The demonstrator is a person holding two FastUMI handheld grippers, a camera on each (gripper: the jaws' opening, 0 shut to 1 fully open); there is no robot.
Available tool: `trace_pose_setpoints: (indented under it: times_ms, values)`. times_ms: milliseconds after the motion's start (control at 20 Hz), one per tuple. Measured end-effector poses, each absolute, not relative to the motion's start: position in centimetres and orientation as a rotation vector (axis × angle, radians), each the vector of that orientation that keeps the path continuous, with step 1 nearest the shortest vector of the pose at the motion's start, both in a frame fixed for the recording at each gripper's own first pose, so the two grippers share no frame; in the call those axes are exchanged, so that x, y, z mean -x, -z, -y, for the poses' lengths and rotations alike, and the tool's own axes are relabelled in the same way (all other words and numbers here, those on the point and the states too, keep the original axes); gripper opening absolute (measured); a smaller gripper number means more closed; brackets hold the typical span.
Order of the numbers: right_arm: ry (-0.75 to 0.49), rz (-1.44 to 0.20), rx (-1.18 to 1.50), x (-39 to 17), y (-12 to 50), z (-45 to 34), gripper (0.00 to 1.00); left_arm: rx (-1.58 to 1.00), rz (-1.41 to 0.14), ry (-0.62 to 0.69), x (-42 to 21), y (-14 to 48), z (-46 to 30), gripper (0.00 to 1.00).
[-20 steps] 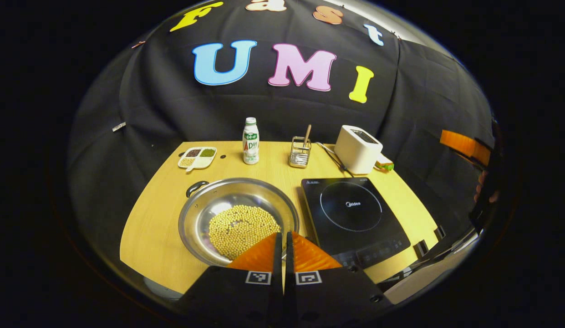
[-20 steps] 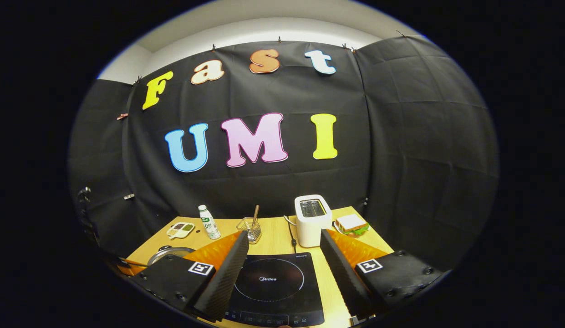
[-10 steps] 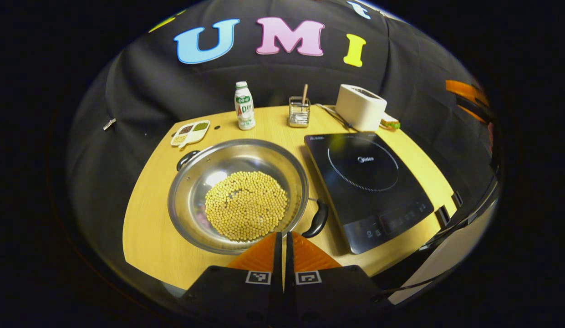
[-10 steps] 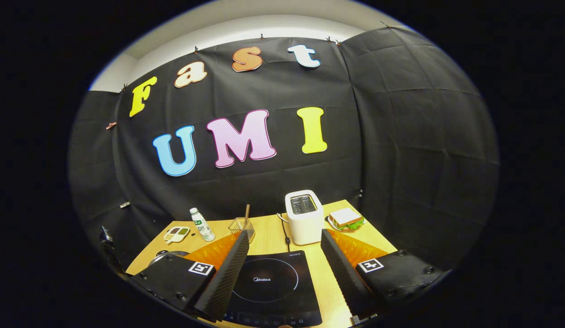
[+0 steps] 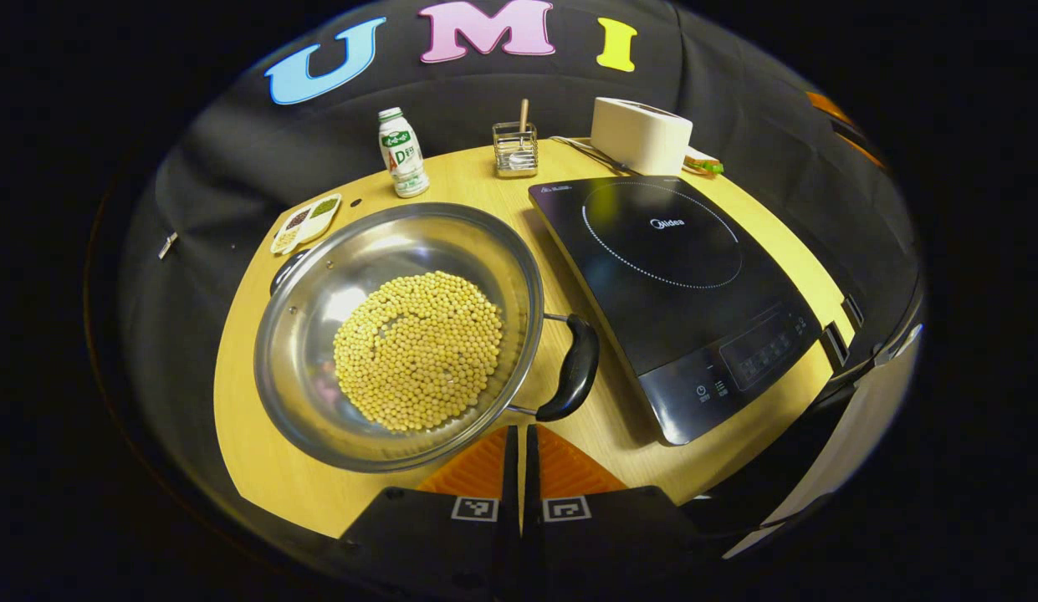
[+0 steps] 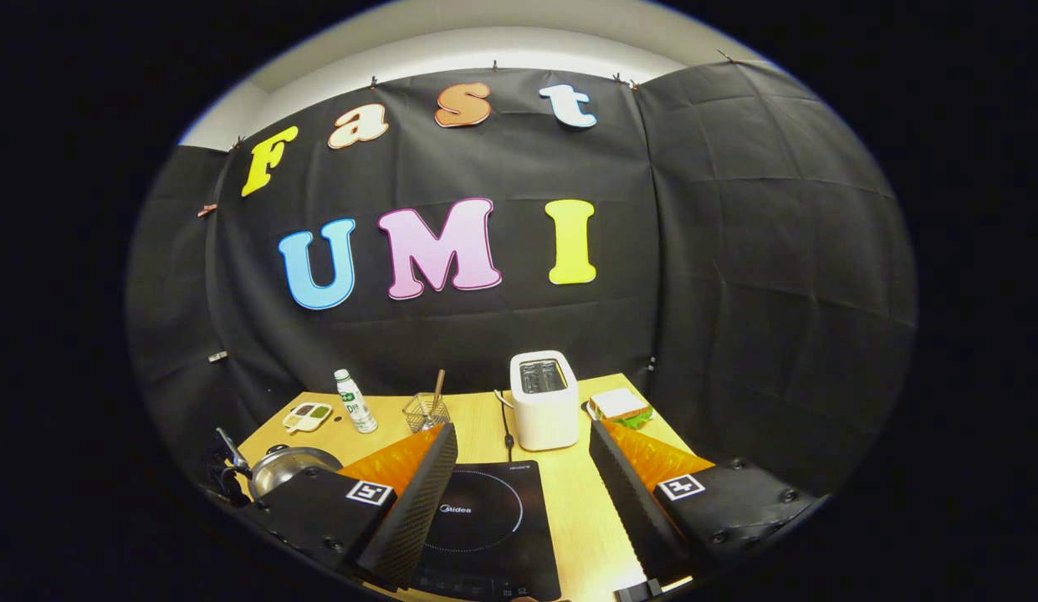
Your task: First push the handle of the pot to place it horizontally, then grasp the pot with both hands and set it on the induction cooktop.
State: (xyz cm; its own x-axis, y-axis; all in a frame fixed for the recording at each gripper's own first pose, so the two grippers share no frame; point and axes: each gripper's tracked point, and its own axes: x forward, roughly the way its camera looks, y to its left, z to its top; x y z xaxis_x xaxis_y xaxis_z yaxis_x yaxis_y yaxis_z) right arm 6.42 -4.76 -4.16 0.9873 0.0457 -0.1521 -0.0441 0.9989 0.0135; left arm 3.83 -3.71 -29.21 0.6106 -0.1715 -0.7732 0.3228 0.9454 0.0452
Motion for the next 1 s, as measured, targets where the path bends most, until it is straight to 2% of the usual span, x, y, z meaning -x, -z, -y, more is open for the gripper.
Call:
trace_pose_setpoints:
  times_ms: [450,1000]
  values:
    - [-0.025,-0.127,0.021,-6.7,3.6,5.7,0.99,-0.151,-0.917,0.334,-5.2,30.8,6.4,0.05]
    - [-0.001,-0.124,0.041,-7.0,3.6,6.5,0.99,-0.136,-0.882,0.343,-9.3,30.4,8.4,0.05]
